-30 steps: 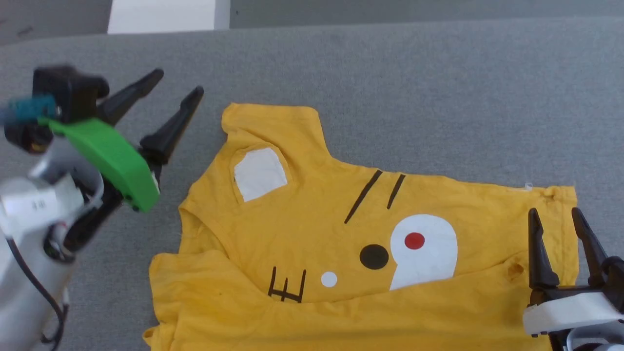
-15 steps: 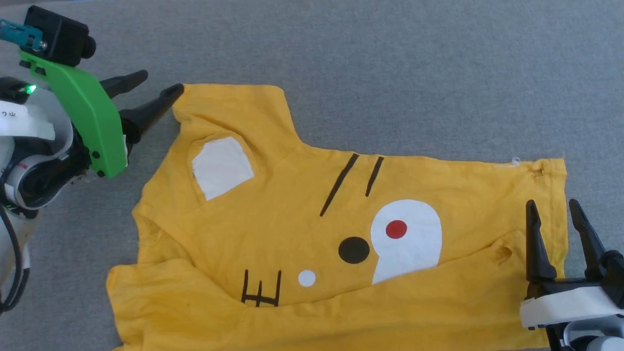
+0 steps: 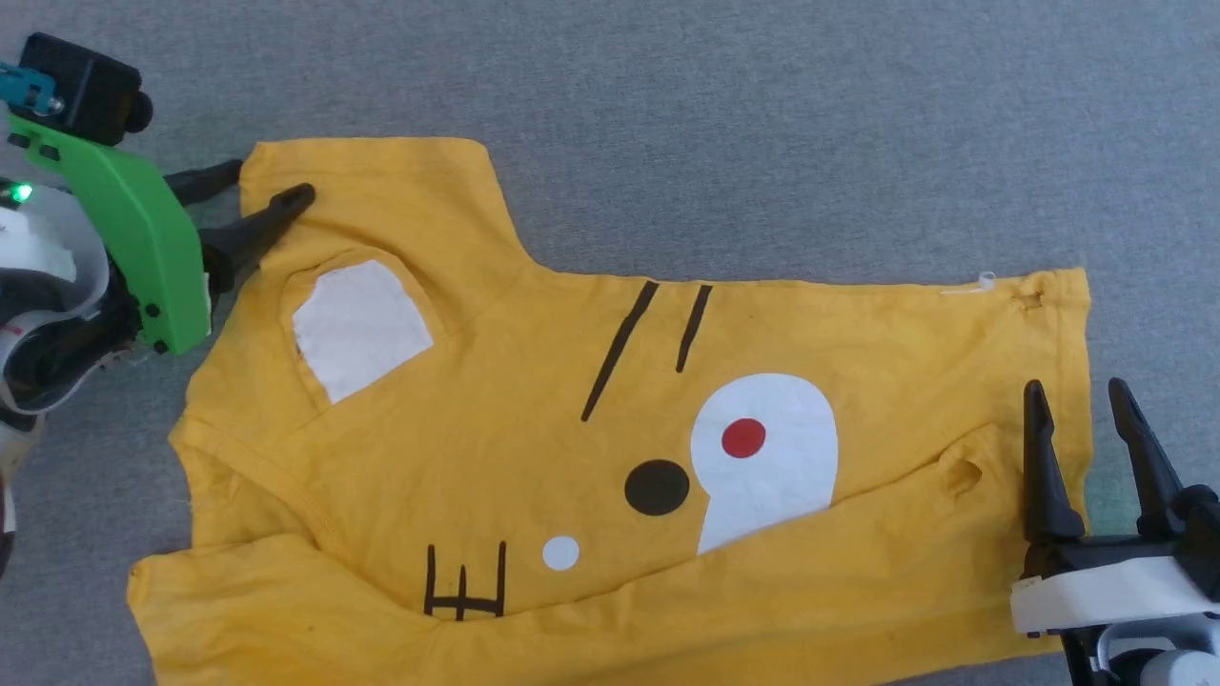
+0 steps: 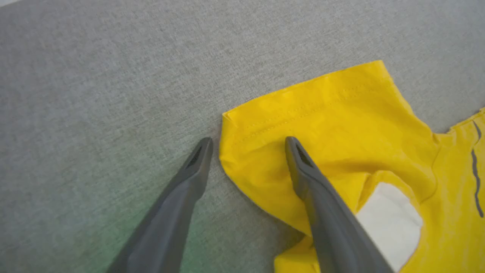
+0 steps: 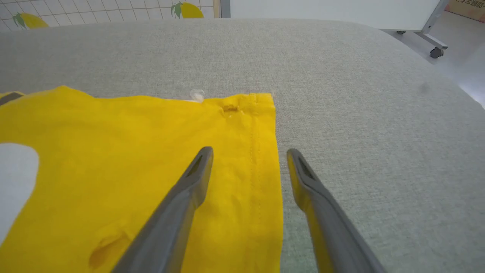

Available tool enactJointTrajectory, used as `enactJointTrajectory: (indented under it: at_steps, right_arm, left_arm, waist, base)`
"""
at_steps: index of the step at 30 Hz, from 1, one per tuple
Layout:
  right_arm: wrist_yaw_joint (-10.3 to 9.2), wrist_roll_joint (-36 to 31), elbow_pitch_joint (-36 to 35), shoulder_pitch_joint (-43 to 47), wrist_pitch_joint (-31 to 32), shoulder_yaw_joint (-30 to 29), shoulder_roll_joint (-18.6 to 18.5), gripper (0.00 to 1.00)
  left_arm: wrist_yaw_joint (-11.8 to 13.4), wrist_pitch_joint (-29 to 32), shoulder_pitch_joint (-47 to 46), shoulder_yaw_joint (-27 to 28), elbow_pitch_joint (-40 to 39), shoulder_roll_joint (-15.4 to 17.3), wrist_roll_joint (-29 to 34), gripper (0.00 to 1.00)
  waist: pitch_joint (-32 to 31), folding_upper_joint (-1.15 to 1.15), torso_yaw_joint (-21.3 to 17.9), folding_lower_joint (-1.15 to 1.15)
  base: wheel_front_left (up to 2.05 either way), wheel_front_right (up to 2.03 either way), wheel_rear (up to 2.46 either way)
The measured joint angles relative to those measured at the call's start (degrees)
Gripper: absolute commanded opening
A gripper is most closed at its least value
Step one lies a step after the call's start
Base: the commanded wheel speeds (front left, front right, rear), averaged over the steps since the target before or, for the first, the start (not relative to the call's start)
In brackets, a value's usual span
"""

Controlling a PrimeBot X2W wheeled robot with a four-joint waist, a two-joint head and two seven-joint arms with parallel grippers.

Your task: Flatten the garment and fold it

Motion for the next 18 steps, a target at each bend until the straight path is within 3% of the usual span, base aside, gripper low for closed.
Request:
enactJointTrajectory:
  at_steps: [4, 5, 6, 7, 13, 18]
  right_arm:
    - [0.0, 0.13, 0.08, 0.0, -0.1, 0.0, 0.0, 1.0]
    - [0.0, 0.14, 0.12, 0.0, -0.11, 0.01, 0.0, 1.0]
    - [0.0, 0.14, 0.16, 0.0, -0.12, -0.02, 0.0, 1.0]
    - [0.0, 0.14, 0.2, 0.0, -0.16, -0.05, 0.01, 1.0]
    - [0.0, -0.34, -0.44, -0.01, 0.27, -1.24, -0.01, 1.0]
    - [0.0, -1.89, -4.81, -1.74, 4.7, -1.38, -0.01, 1.0]
  left_arm:
    - [-0.07, -1.4, -0.71, -1.0, 0.96, 0.65, -0.31, 1.0]
    - [-0.07, -1.47, -0.86, -1.54, 0.9, 0.85, -0.35, 0.37]
    - [-0.07, -1.75, -1.01, -2.07, 0.71, 1.08, -0.75, 0.05]
    - [-0.07, -1.91, -1.02, -2.35, 0.66, 1.27, -1.48, 0.0]
    - [-0.07, -3.54, -0.85, -4.34, 0.37, 1.94, -5.47, 0.0]
    - [-0.07, -7.19, -0.29, -5.23, -0.46, 1.86, -5.93, 0.0]
  waist:
    - [0.61, 0.0, -0.98, 0.0]
    - [0.7, 0.0, -1.18, 0.0]
    - [0.76, 0.0, -1.33, 0.0]
    - [0.76, 0.0, -1.39, 0.0]
    - [-0.61, 0.0, -1.07, 0.0]
    - [-2.58, 0.0, -0.45, 0.0]
  base:
    - [0.0, 0.0, 0.0]
    - [0.0, 0.0, 0.0]
    - [0.0, 0.0, 0.0]
    - [0.0, 0.0, 0.0]
    - [0.0, 0.0, 0.0]
    - [0.0, 0.0, 0.0]
